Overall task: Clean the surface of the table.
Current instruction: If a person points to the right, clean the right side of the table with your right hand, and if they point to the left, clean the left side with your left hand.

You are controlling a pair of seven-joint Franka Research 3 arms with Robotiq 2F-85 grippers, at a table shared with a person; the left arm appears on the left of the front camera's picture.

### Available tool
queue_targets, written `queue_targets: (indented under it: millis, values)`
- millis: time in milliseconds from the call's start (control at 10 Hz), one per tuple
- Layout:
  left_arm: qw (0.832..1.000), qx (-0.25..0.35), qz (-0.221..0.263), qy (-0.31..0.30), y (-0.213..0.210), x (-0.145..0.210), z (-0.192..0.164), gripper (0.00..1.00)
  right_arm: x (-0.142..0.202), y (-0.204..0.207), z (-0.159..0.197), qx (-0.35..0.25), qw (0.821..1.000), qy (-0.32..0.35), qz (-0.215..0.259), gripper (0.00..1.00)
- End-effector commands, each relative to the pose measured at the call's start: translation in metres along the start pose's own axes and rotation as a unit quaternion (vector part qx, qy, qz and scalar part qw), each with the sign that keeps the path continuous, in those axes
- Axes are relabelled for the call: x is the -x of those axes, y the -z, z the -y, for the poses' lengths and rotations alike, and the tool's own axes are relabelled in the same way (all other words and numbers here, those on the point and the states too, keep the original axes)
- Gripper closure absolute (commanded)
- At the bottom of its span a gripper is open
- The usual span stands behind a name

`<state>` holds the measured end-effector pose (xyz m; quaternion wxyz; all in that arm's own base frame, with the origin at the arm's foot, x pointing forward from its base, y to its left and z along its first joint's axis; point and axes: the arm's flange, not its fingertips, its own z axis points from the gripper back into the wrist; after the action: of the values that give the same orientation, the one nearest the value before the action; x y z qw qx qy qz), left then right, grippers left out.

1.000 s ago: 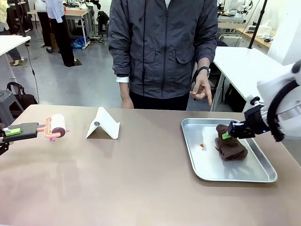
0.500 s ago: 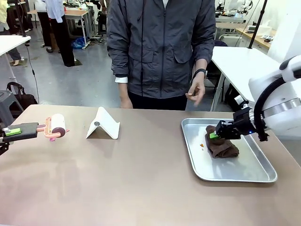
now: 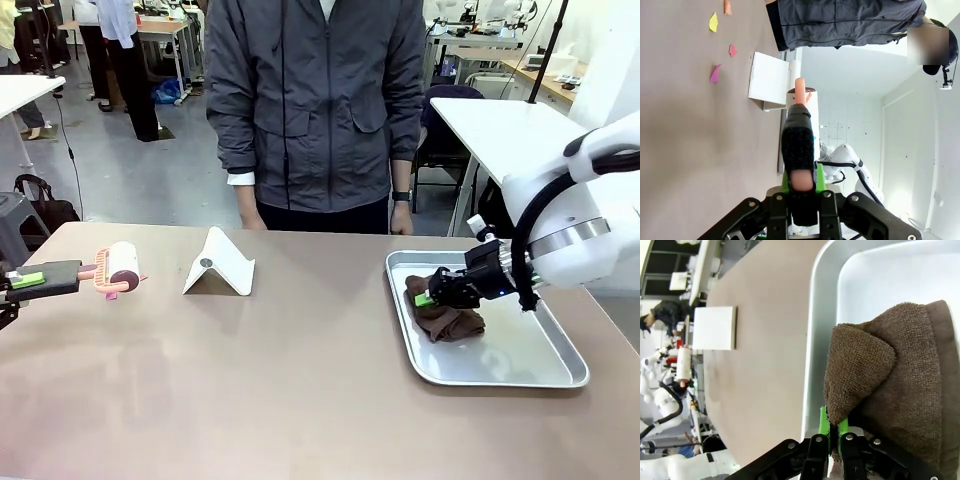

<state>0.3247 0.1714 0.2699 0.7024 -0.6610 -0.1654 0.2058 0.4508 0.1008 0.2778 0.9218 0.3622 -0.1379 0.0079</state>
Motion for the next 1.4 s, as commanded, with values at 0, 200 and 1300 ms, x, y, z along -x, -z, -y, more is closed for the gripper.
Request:
queue_targets:
  millis: [0, 200, 1300]
  values:
    - [1.0, 0.009, 0.001, -0.005, -0.002, 0.001, 0.004, 1.0, -0.002, 0.007, 0.003, 0.01, 1.0, -0.019, 0.015, 0.93]
    - [1.0, 0.009, 0.001, -0.005, -0.002, 0.001, 0.004, 1.0, -0.003, 0.002, 0.012, 0.035, 0.999, -0.016, 0.022, 0.93]
    - [1.0, 0.009, 0.001, -0.005, -0.002, 0.001, 0.004, 1.0, -0.019, -0.074, 0.094, -0.008, 0.987, 0.117, 0.113, 0.93]
